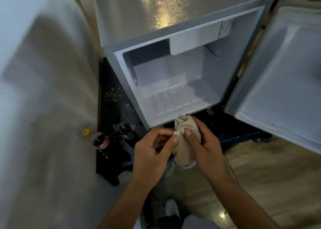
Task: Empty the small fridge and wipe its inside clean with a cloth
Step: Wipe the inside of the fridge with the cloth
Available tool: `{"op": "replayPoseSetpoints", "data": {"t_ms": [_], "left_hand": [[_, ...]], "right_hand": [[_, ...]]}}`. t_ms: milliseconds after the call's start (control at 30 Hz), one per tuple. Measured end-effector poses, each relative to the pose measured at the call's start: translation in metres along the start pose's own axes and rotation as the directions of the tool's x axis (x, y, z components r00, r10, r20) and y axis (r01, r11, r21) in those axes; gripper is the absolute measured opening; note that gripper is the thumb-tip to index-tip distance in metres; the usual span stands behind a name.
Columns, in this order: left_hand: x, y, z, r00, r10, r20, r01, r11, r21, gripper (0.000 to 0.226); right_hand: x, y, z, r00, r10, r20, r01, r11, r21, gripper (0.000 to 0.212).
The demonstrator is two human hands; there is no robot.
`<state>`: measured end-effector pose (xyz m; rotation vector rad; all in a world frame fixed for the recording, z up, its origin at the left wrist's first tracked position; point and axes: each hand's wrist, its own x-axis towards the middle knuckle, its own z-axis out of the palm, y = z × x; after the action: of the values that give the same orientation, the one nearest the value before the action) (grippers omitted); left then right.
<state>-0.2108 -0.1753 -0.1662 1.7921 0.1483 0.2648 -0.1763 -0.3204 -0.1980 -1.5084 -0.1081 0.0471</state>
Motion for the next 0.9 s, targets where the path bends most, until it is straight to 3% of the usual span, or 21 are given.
{"op": "replayPoseSetpoints", "data": {"t_ms": [133, 233, 300, 400, 500, 600, 700, 833, 900], "left_hand": [[-0.011, 0.001, 0.01, 0.998, 0.062, 0.023, -0.063, 0.997, 0.04, 0.012], [0.0, 0.005, -0.005, 0.965, 0.263, 0.002, -0.252, 0.921, 0.296, 0.026], [0.025, 0.01, -0.027, 0.89, 0.455, -0.025, -0.372, 0.757, 0.537, 0.03], [0.073, 0.015, -0.065, 0.748, 0.663, -0.04, -0.404, 0.502, 0.765, 0.034], [0.118, 0.016, -0.099, 0.611, 0.792, 0.018, -0.411, 0.298, 0.861, 0.043], [0.159, 0.028, -0.117, 0.565, 0.815, 0.128, -0.448, 0.173, 0.877, 0.049], [0.191, 0.029, -0.122, 0.556, 0.799, 0.229, -0.528, 0.128, 0.839, 0.045], [0.208, 0.018, -0.114, 0.598, 0.773, 0.212, -0.599, 0.256, 0.759, 0.046], [0.212, 0.011, -0.112, 0.588, 0.782, 0.207, -0.595, 0.246, 0.765, 0.048]], "right_hand": [[-0.002, 0.01, -0.022, 0.999, -0.025, 0.019, 0.026, 0.998, -0.052, 0.034], [0.001, 0.026, -0.044, 1.0, 0.008, 0.005, -0.008, 0.998, -0.058, 0.035], [0.006, 0.037, -0.055, 1.0, 0.017, 0.014, -0.016, 0.996, -0.091, 0.039], [0.024, 0.056, -0.063, 0.998, 0.029, 0.054, -0.022, 0.992, -0.124, 0.038], [0.053, 0.08, -0.056, 0.997, 0.016, 0.07, -0.007, 0.992, -0.123, 0.038], [0.092, 0.097, -0.035, 0.999, -0.034, 0.027, 0.036, 0.997, -0.063, 0.036], [0.138, 0.106, -0.004, 0.996, -0.089, 0.022, 0.089, 0.996, -0.019, 0.038], [0.194, 0.11, 0.035, 0.975, -0.223, -0.008, 0.223, 0.974, -0.035, 0.041], [0.218, 0.115, 0.054, 0.953, -0.303, -0.019, 0.301, 0.952, -0.063, 0.041]]}}
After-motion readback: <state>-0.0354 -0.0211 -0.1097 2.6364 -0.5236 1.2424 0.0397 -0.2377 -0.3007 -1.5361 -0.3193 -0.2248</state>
